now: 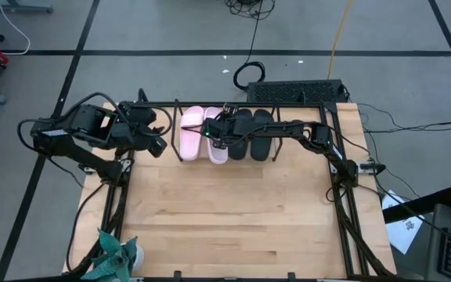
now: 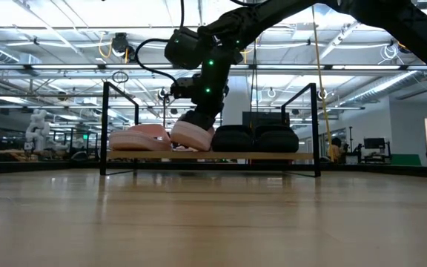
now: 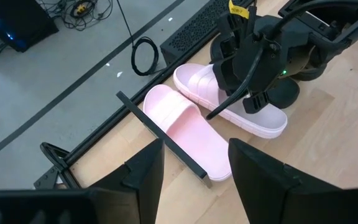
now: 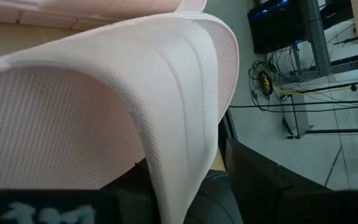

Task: Pick and place slides into the shelf
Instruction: Put the pink slide on the shelf

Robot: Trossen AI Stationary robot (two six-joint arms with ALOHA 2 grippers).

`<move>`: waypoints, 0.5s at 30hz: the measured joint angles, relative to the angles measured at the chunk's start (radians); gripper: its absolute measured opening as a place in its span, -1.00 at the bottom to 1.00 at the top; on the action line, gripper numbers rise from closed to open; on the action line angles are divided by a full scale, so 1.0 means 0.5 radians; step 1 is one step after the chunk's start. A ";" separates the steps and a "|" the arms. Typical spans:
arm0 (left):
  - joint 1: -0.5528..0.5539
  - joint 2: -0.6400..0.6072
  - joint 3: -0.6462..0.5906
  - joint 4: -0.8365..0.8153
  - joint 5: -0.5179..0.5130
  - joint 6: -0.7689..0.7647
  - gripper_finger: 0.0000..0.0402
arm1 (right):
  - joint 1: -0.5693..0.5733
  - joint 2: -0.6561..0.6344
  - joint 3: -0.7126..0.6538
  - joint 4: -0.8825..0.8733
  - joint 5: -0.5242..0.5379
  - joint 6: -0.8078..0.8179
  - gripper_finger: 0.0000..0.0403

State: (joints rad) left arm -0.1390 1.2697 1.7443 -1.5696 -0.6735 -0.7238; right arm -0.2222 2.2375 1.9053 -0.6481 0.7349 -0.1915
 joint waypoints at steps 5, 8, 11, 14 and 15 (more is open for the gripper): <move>0.000 0.000 0.000 0.000 -0.002 0.001 -0.10 | 0.006 0.000 0.000 0.016 -0.005 0.011 -0.32; 0.000 0.000 0.000 0.000 -0.002 0.001 -0.10 | 0.012 0.000 0.000 0.075 -0.008 -0.007 -0.32; 0.000 0.000 0.000 0.000 -0.003 0.001 -0.10 | 0.014 -0.036 0.000 0.089 -0.070 -0.051 -0.32; 0.001 0.000 0.000 0.000 -0.010 0.002 -0.10 | 0.017 -0.074 0.002 0.122 -0.156 -0.056 -0.32; 0.000 0.000 0.000 0.000 -0.010 0.002 -0.10 | 0.016 -0.079 0.002 0.121 -0.164 -0.063 -0.32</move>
State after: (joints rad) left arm -0.1390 1.2697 1.7443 -1.5696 -0.6785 -0.7231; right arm -0.2142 2.1980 1.9060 -0.5873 0.6529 -0.2232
